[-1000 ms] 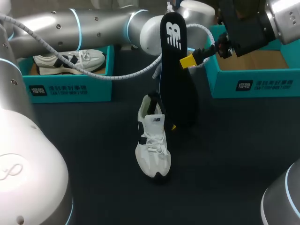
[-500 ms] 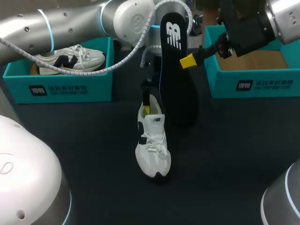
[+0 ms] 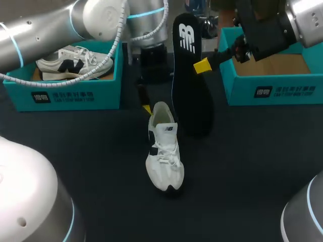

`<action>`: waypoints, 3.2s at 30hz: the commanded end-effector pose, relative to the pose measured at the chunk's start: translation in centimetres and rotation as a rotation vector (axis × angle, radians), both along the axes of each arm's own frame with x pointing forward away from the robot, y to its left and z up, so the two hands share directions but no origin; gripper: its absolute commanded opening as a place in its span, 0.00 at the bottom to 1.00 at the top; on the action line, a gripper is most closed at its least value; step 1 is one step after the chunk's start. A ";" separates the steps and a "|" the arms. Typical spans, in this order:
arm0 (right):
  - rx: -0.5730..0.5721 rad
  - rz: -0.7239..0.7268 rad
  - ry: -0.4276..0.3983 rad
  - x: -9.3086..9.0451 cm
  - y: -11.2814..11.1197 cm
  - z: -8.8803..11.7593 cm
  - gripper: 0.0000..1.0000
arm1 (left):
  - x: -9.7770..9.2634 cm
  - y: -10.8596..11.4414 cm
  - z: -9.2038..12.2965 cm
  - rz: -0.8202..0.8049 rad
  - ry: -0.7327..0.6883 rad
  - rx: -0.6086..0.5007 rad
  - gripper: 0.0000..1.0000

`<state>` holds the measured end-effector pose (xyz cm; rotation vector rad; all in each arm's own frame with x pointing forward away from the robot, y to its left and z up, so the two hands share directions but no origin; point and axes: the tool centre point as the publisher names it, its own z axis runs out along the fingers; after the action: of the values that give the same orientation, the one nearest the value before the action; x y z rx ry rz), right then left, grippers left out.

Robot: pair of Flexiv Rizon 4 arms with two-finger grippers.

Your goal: Take the shoe out of the shoebox, open the shoe tongue, remove and reinsert the insole, then place the shoe into the shoebox

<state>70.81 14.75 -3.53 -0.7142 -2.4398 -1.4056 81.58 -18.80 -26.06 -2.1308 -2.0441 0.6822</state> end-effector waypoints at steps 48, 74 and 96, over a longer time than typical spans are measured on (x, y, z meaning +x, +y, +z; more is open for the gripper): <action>0.202 -0.143 0.397 6.6 -5.2 0.0 0.00 | 0.2 0.8 11.9 0.247 -0.154 -0.973 1.00; 0.132 -0.185 0.684 10.7 -5.9 -1.5 0.00 | -2.1 -0.1 17.8 0.201 -0.341 -1.320 1.00; 0.102 -0.187 0.810 13.5 -2.3 -2.5 0.00 | 0.4 -5.9 19.7 0.152 -0.324 -1.408 1.00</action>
<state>83.15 11.72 -6.10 -1.2356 -1.6771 -1.0398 81.04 -22.81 -6.23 -2.7317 -2.0999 2.4874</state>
